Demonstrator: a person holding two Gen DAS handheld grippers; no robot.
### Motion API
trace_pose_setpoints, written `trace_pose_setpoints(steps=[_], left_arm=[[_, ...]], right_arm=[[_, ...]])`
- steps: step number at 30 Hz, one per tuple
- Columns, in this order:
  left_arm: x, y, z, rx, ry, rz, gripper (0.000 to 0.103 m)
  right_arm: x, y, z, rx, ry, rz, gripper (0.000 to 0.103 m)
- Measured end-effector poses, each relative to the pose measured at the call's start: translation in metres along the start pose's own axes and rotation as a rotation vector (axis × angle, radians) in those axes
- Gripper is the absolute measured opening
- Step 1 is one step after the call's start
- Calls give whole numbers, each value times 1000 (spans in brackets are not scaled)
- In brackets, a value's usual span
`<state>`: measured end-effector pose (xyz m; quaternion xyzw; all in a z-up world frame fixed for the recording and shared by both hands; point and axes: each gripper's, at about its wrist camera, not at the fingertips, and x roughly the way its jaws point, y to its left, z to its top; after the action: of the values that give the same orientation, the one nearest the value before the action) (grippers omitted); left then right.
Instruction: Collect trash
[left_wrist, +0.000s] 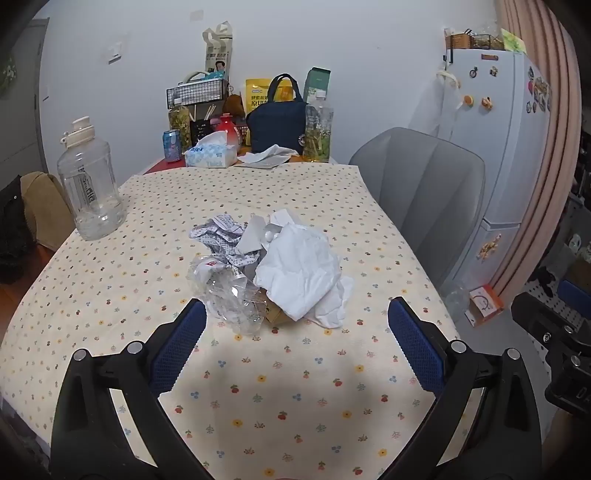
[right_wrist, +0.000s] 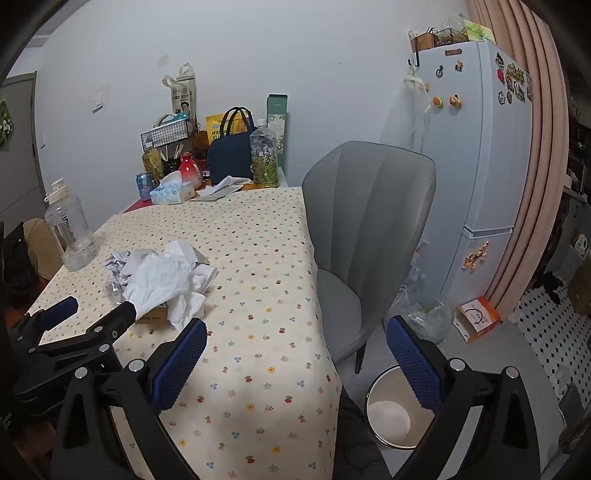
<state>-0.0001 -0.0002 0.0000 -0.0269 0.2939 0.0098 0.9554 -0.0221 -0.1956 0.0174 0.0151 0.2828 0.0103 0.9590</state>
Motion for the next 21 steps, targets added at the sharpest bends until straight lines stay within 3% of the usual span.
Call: trace_pose_setpoints(steps=[21], left_arm=[[1, 5, -2, 2, 9, 6, 98]], right_arm=[[4, -1, 0, 5, 14, -10, 95]])
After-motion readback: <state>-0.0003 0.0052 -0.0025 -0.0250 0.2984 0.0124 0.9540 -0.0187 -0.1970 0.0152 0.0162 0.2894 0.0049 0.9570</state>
